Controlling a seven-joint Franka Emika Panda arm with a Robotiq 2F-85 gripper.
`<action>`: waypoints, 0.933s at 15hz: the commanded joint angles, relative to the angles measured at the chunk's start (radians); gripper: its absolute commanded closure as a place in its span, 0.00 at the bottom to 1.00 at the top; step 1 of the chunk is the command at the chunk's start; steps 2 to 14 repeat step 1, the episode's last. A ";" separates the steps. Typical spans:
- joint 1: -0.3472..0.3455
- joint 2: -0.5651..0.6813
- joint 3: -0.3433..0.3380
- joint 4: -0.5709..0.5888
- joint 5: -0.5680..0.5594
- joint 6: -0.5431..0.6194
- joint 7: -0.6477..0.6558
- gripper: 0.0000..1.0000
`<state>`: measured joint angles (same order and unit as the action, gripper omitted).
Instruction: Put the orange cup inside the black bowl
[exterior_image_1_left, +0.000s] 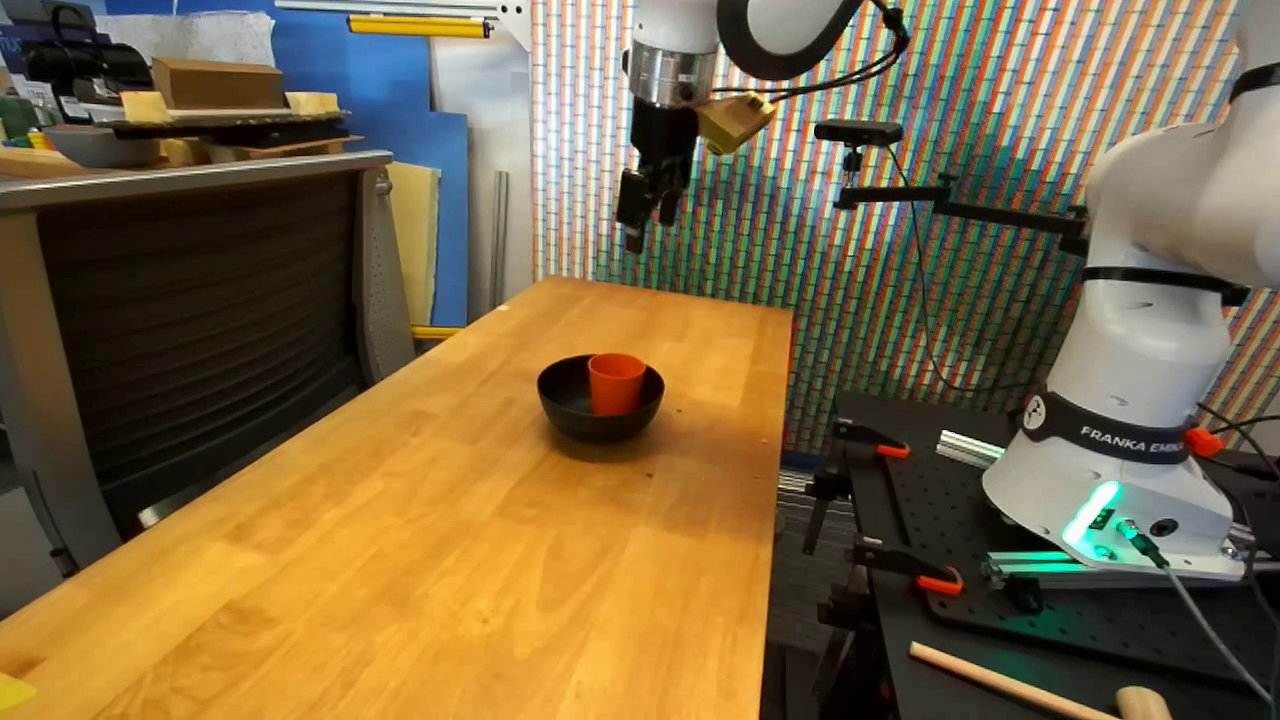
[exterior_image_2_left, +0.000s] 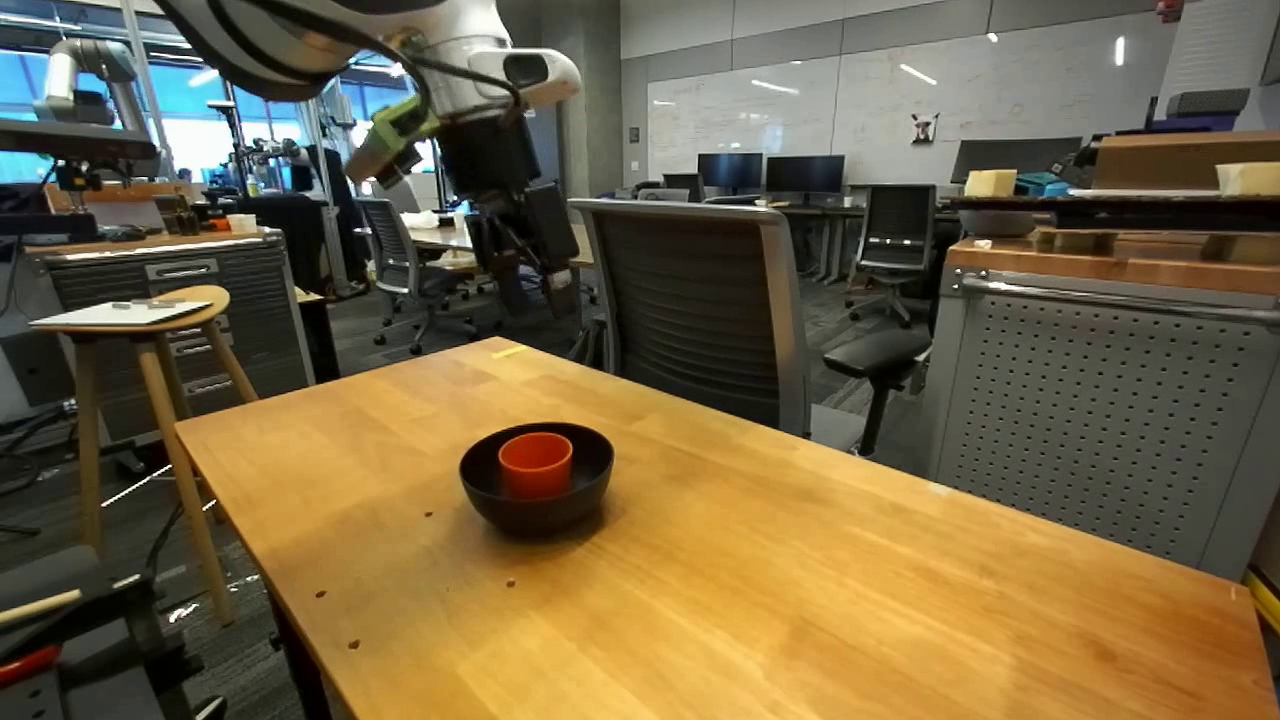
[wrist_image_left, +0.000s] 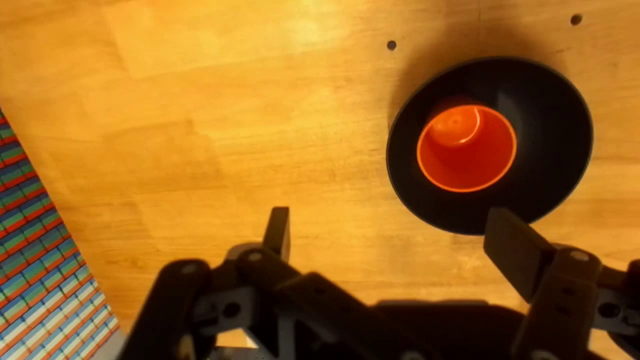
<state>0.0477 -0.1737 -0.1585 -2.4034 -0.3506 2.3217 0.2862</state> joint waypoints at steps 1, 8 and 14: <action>-0.062 -0.027 0.054 -0.013 0.019 -0.017 -0.032 0.00; -0.062 -0.027 0.054 -0.013 0.019 -0.017 -0.032 0.00; -0.062 -0.027 0.054 -0.013 0.019 -0.017 -0.032 0.00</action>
